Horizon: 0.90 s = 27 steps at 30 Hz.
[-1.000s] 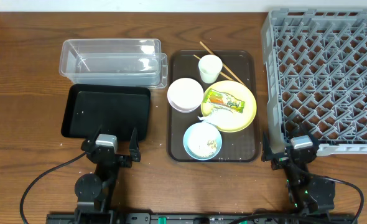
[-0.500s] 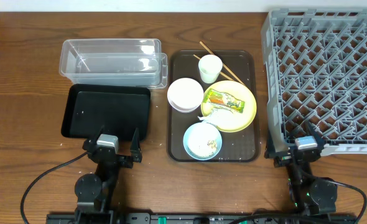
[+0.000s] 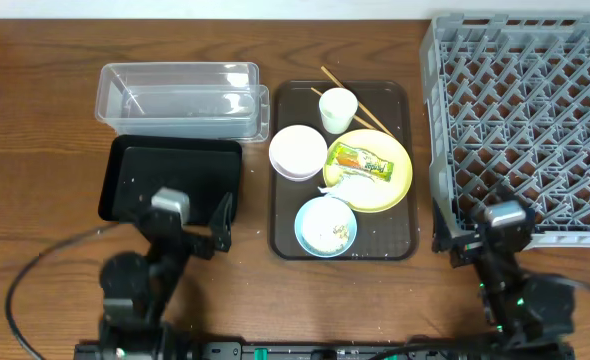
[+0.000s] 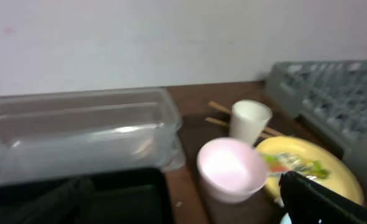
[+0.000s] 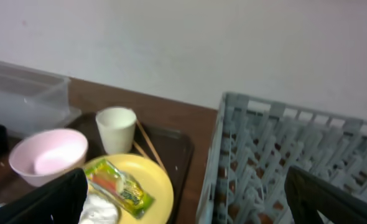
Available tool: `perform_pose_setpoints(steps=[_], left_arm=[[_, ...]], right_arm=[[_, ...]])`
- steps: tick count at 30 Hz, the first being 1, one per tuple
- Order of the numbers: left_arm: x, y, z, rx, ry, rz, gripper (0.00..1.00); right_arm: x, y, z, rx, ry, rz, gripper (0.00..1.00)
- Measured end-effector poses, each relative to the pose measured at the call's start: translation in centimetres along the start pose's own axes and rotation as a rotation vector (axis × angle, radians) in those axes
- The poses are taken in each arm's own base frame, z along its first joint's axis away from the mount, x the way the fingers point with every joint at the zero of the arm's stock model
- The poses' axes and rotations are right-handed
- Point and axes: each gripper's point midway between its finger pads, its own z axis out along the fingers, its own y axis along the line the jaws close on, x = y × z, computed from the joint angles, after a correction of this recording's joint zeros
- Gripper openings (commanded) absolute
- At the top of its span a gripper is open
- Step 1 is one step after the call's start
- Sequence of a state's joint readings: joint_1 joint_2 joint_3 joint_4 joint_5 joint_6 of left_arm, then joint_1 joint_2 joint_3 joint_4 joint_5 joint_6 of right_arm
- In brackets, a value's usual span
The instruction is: Sort waste into correct bins and load items into the dishwasher rack
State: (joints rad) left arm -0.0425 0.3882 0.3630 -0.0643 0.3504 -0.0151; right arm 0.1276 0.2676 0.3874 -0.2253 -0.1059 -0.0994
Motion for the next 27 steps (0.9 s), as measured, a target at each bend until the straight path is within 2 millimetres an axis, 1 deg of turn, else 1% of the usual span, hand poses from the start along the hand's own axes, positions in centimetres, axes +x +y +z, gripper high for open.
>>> perform_pose_setpoints(steps=[3,5,10,12,16,19,22,24,27], left_arm=[[-1.7,-0.6,1.3,0.045,0.081,-0.033,0.97],[-2.5,-0.9,2.5,0.074,0.151,-0.059,0.97],[-3.4,-2.3,5.7,0.152,0.339,-0.121,0.97],[-3.9,-3.3,7.2,0.186,0.407,-0.133,0.97],[-4.4,-5.8,10.0,0.251,0.532,-0.136,0.97],[-3.7,-8.1,12.4,0.272,0.628,-0.103,0.97],[-2.0,-10.2,14.0,0.277,0.706,-0.055,0.97],[-0.7,-11.7,14.9,0.285,0.743,-0.021,0.97],[1.5,-13.7,15.3,0.303,0.794,0.031,0.97]], right_arm=[[-2.2,0.0,0.2,-0.015,0.040,0.004,0.99],[-3.5,-0.1,0.4,-0.024,0.072,0.009,0.98],[-6.3,-0.3,1.1,-0.044,0.151,0.023,0.99],[-7.3,-0.4,1.3,-0.052,0.190,0.032,0.99],[-8.6,-1.8,1.8,-0.037,0.273,0.068,0.99],[-8.6,-2.7,2.4,-0.049,0.353,0.125,0.99],[-7.7,-4.1,3.3,-0.065,0.437,0.211,0.99],[-6.8,-4.9,3.9,-0.088,0.489,0.284,0.99],[-5.5,-5.8,4.9,-0.131,0.532,0.384,0.99]])
